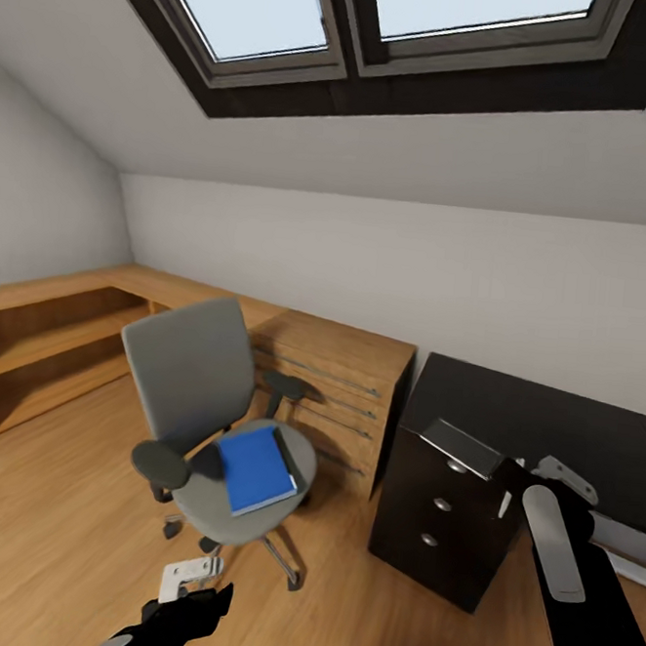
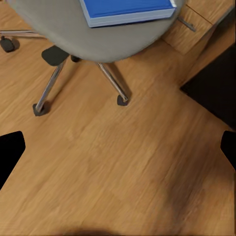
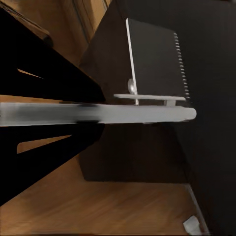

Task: In the bedroom, organize the workspace by keeping the computer under the desk, ensuring the monitor is on the desk, placing the keyboard on the desk next to the monitor, placing the mouse on the desk next to the keyboard, moving the folder from the swivel chair onto the desk next to the mouse, stacking the notebook on top of the folder with the pen on top of the notebook, and positioning the swivel chair next to the desk.

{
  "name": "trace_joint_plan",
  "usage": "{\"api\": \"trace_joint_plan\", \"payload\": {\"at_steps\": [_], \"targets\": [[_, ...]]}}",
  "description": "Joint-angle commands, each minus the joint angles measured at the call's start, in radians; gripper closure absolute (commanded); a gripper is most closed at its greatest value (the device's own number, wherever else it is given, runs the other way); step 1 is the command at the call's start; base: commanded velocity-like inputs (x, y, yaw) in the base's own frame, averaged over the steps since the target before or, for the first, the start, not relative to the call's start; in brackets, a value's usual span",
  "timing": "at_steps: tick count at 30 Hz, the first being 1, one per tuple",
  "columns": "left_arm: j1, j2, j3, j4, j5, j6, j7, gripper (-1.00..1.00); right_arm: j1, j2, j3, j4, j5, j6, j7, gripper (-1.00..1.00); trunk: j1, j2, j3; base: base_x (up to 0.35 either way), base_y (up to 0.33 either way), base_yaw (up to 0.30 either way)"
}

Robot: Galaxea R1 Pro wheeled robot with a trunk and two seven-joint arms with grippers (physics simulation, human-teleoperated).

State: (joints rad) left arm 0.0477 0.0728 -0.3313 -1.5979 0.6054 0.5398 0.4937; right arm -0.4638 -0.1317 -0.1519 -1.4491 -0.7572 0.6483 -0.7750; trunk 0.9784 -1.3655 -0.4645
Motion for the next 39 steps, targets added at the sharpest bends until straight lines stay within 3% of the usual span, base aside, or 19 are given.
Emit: {"api": "trace_joint_plan", "payload": {"at_steps": [1,3,4,9,30,32,33,39], "targets": [[0.0,0.0,-0.002,-0.002,0.0,0.0,0.011,-1.0,-0.001,0.0,-0.003,-0.001,-0.008,0.002,-0.007,1.0,0.001,-0.001,-0.001,0.321,-0.071,-0.3],[0.0,0.0,-0.002,-0.002,-0.02,0.0,0.012,-1.0,-0.001,0.0,-0.004,-0.001,-0.007,0.002,-0.007,1.0,0.001,-0.001,-0.001,0.321,-0.074,-0.3],[0.0,-0.001,-0.01,-0.002,-0.068,0.0,0.013,-1.0,-0.001,-0.001,-0.005,-0.001,-0.005,0.002,-0.007,1.0,0.001,-0.001,-0.001,0.321,-0.113,-0.299],[0.0,-0.001,-0.033,-0.002,-0.119,0.0,0.015,-1.0,-0.001,-0.002,-0.005,-0.001,-0.002,0.002,-0.007,1.0,0.001,-0.001,-0.001,0.321,-0.141,-0.291],[0.0,-0.002,-0.04,-0.002,-0.122,0.001,0.013,-1.0,-0.001,-0.004,0.003,0.041,-0.002,0.001,0.0,1.0,0.001,-0.001,-0.001,0.321,-0.034,-0.045],[0.0,-0.001,-0.049,-0.002,-0.123,0.001,0.013,-1.0,-0.001,-0.016,0.003,0.043,-0.002,0.001,0.014,1.0,0.001,-0.001,-0.001,0.306,-0.15,0.0],[0.0,-0.001,-0.059,-0.002,-0.123,0.001,0.015,-1.0,-0.001,-0.038,0.003,0.059,-0.002,0.001,0.051,1.0,0.001,-0.001,-0.001,0.283,-0.209,0.0],[0.0,-0.001,-0.064,-0.002,-0.124,0.001,0.015,-1.0,-0.001,-0.052,0.002,0.11,-0.001,0.001,0.101,1.0,0.001,-0.001,-0.001,0.274,-0.225,0.0]]}}
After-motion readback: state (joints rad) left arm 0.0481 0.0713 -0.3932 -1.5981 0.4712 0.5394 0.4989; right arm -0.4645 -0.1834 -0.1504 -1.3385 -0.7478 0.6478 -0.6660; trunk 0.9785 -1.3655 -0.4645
